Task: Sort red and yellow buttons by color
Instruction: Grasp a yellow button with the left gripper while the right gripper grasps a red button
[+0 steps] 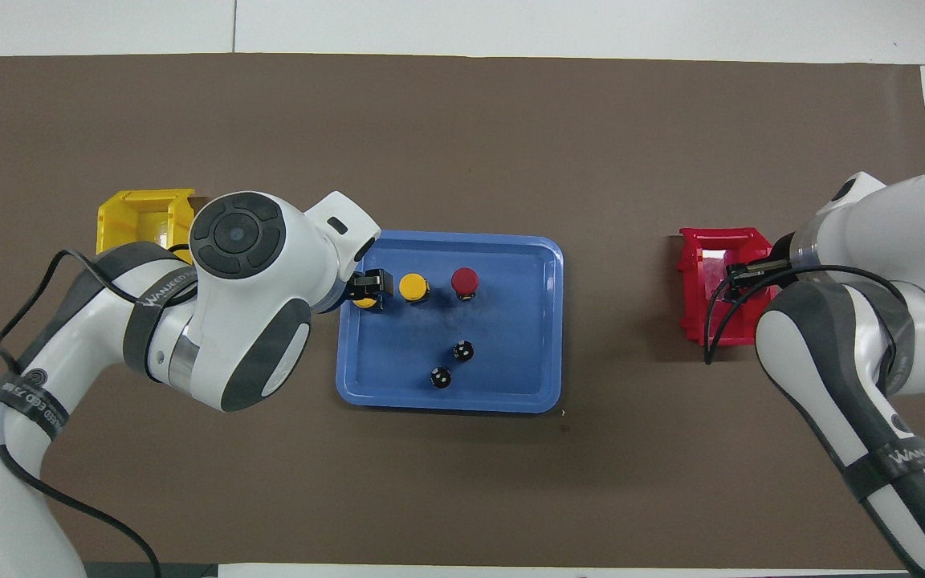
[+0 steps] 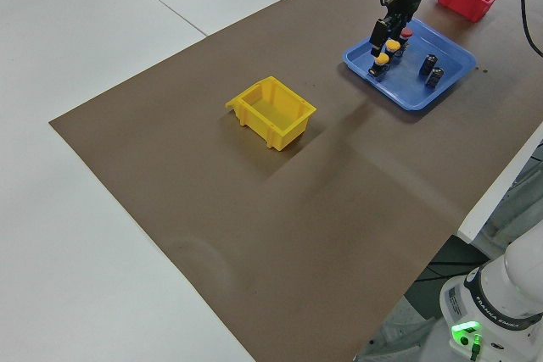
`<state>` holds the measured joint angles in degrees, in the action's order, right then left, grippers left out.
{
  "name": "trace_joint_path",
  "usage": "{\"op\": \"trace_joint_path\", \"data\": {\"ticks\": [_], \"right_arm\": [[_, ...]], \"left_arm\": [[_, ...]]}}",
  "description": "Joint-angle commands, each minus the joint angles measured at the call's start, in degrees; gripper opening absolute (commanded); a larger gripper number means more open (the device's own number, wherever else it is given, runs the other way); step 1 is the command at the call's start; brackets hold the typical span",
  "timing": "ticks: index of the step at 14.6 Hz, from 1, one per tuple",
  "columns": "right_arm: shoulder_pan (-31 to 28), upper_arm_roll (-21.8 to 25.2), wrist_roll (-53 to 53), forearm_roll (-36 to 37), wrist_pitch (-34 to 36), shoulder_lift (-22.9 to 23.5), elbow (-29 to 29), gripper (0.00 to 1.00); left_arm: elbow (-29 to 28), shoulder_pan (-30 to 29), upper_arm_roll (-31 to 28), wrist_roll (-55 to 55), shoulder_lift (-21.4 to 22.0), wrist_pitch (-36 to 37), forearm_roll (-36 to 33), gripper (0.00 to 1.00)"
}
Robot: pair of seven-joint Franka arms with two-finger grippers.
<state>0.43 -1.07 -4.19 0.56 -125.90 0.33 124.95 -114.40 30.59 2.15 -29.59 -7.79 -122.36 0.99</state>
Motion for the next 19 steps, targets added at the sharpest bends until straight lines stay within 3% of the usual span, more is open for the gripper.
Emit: {"op": "trace_joint_path", "data": {"ticks": [1,4,5,8,9,10,11,12,13,16,19], "right_arm": [[-0.4,-0.2,-1.5,-1.1,-5.8,-3.2,7.4,0.26],[-0.5,-0.2,-2.6,-1.1,-11.3,-3.0,11.2,0.27],[-0.4,-0.2,-2.6,-1.1,-12.0,-3.1,12.0,0.32],[-0.5,-0.2,-2.8,-1.1,-10.9,-3.1,11.3,0.61],[-0.5,-0.2,-2.8,-1.0,-9.6,-3.0,10.2,0.63],[-0.4,-0.2,-2.8,-1.0,-6.5,-2.6,7.9,0.63],[-0.5,-0.2,-2.8,-1.0,-3.3,-1.9,5.3,0.65],[-0.5,-0.2,-2.8,-0.9,-0.1,-1.2,2.3,0.66],[-0.3,-0.2,-2.8,-0.9,2.8,-0.3,-0.6,0.67],[0.8,-0.4,-2.0,-0.9,11.3,1.3,-9.5,0.69],[7.7,-0.4,7.3,-1.4,14.9,6.3,-20.8,0.72]], "left_arm": [[-2.1,1.1,-0.7,-1.8,0.0,-3.9,-1.1,0.95],[-2.8,1.8,-0.7,-3.1,-1.2,-6.5,-1.1,0.95],[-2.8,2.0,-0.7,-3.4,-1.6,-7.2,-1.1,0.94],[-2.8,2.0,-0.7,-3.5,-3.0,-9.1,-1.1,0.88],[-2.7,2.0,-0.7,-3.5,-3.3,-9.5,-1.1,0.86],[-2.7,1.9,-0.7,-3.5,-3.3,-9.7,-1.1,0.79],[-2.6,1.9,-0.7,-3.5,-3.3,-9.7,-1.1,0.63],[-2.5,1.9,-0.7,-3.9,-3.3,-9.6,-1.1,0.38],[-2.5,1.9,-0.7,-4.1,-3.3,-9.5,-1.1,0.05],[-1.5,1.9,-0.7,-4.3,-3.3,-8.4,-1.1,0.01],[3.5,1.4,-0.9,-4.3,-2.5,0.7,-1.1,0.01]]}}
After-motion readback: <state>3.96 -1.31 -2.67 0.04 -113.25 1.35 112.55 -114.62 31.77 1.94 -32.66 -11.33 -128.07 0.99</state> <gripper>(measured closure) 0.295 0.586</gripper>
